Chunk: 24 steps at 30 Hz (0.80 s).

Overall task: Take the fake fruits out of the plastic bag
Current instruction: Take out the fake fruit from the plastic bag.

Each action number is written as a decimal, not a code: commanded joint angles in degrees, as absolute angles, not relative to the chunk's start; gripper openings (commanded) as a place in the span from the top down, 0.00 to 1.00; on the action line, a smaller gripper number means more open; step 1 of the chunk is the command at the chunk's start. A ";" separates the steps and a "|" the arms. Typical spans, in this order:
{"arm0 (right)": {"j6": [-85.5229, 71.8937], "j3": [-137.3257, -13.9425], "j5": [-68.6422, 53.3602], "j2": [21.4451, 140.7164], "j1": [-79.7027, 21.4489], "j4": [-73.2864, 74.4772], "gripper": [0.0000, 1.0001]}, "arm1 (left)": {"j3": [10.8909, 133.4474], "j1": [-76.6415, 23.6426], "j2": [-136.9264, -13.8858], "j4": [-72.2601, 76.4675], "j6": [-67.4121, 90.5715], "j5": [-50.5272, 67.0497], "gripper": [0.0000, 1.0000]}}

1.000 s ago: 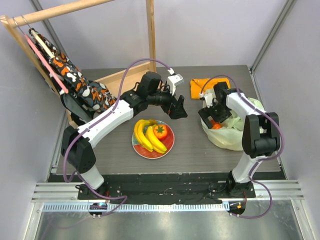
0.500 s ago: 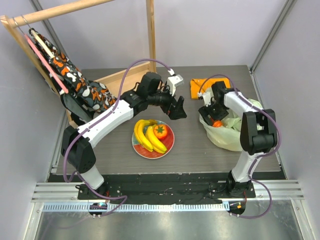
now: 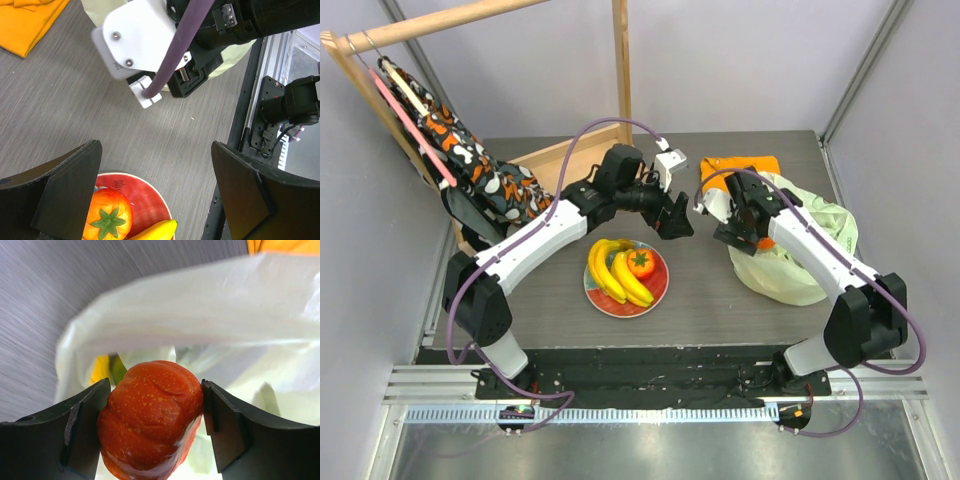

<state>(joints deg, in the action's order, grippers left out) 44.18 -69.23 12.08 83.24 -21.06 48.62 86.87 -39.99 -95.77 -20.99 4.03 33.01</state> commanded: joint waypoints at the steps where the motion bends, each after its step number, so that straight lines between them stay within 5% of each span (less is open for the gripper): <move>1: 49.66 -70.05 19.95 77.72 -20.30 54.12 0.34 | 88.77 -39.46 -94.66 -20.30 2.99 33.40 0.04; 8: 46.33 -82.66 13.29 72.42 -20.30 66.16 0.34 | 88.07 -36.31 -91.50 -21.88 2.55 33.05 0.04; 16: 44.38 -90.27 -27.25 77.42 -21.09 74.44 0.30 | 85.52 -30.68 -86.93 -22.50 2.46 31.91 0.03; 24: 37.37 -90.17 -43.58 94.82 -25.66 68.31 0.34 | 83.15 -27.08 -82.62 -24.08 1.14 31.46 0.02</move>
<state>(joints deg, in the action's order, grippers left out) 42.78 -89.67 -30.02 87.83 -24.47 71.55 84.18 -28.47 -85.60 -23.20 2.50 31.79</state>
